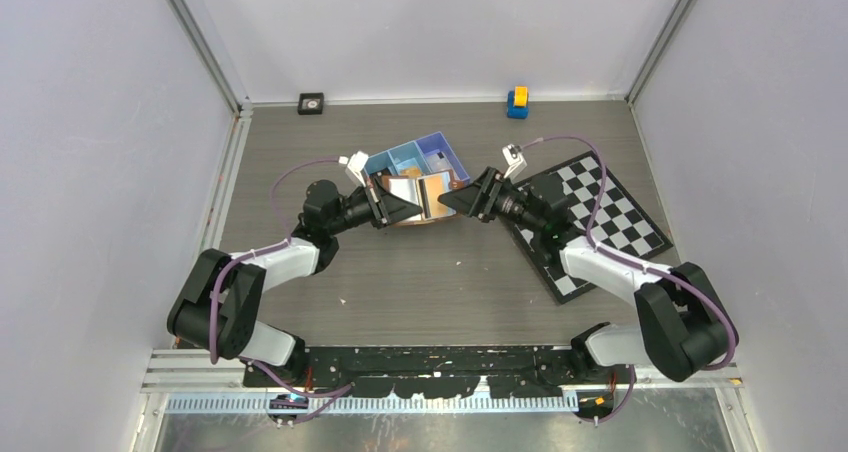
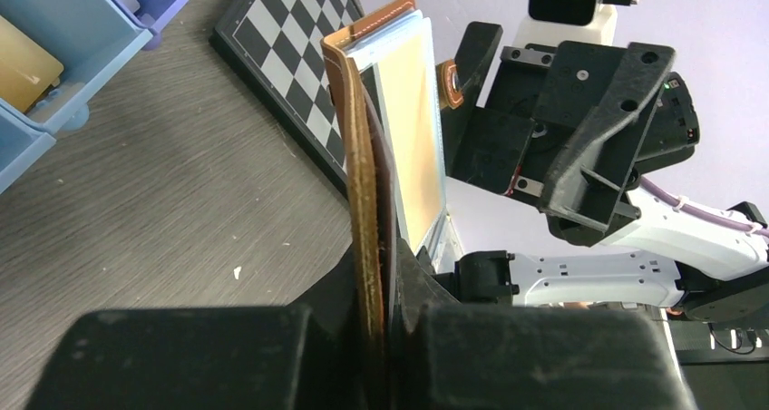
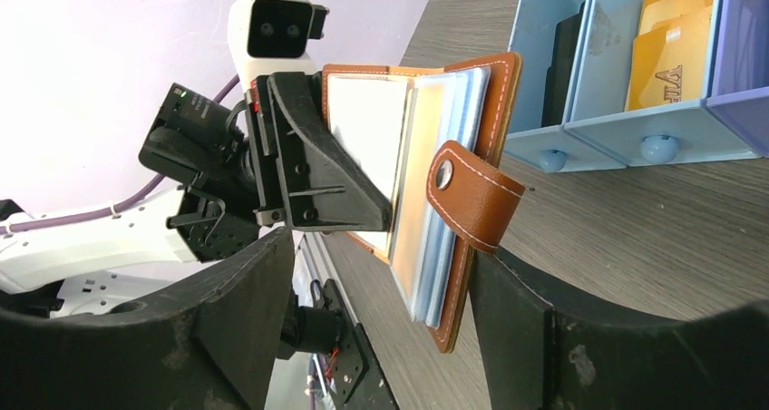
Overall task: Take the credit cards out of the card holder
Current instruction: Remove the credit card from the card holder, then place the credit card in the storage box, then place the card holder at the center of the board.
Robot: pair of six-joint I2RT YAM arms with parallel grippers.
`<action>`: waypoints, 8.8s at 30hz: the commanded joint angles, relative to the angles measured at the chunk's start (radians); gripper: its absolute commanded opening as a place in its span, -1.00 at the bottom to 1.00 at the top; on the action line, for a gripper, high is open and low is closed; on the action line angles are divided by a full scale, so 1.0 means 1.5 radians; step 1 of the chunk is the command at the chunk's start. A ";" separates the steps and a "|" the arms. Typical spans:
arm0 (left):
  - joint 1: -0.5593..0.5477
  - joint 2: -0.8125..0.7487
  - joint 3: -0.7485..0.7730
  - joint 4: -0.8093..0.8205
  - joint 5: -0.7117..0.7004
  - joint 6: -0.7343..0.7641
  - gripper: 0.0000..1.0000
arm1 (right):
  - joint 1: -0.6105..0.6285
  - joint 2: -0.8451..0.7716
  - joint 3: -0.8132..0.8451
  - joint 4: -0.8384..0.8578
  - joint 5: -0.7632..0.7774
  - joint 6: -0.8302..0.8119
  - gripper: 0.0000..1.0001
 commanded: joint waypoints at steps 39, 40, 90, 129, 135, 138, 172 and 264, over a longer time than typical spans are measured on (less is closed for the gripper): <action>0.002 -0.281 -0.025 -0.167 -0.136 0.155 -0.39 | -0.018 -0.020 0.016 -0.066 0.080 -0.034 -0.99; -0.011 -0.279 -0.021 -0.167 -0.135 0.165 -0.46 | -0.016 -0.017 0.018 -0.066 0.079 -0.035 -0.99; 0.012 -0.147 -0.023 0.040 -0.018 0.034 -1.00 | 0.025 0.078 0.015 0.211 -0.069 0.099 -0.63; 0.034 -0.042 -0.020 0.158 0.031 -0.066 -0.35 | 0.004 0.072 -0.010 0.263 -0.059 0.147 -0.95; 0.043 -0.035 -0.030 0.198 0.033 -0.087 -0.75 | 0.003 0.076 -0.010 0.264 -0.059 0.146 -0.96; 0.047 -0.033 -0.031 0.201 0.032 -0.089 -0.99 | 0.003 0.071 -0.012 0.262 -0.057 0.144 -0.97; 0.074 -0.026 -0.035 0.082 -0.024 -0.030 -1.00 | -0.049 -0.131 -0.024 -0.143 0.196 -0.027 -0.99; -0.009 0.026 0.060 -0.104 -0.033 0.078 -0.74 | 0.083 0.054 0.126 -0.238 0.109 -0.140 -0.99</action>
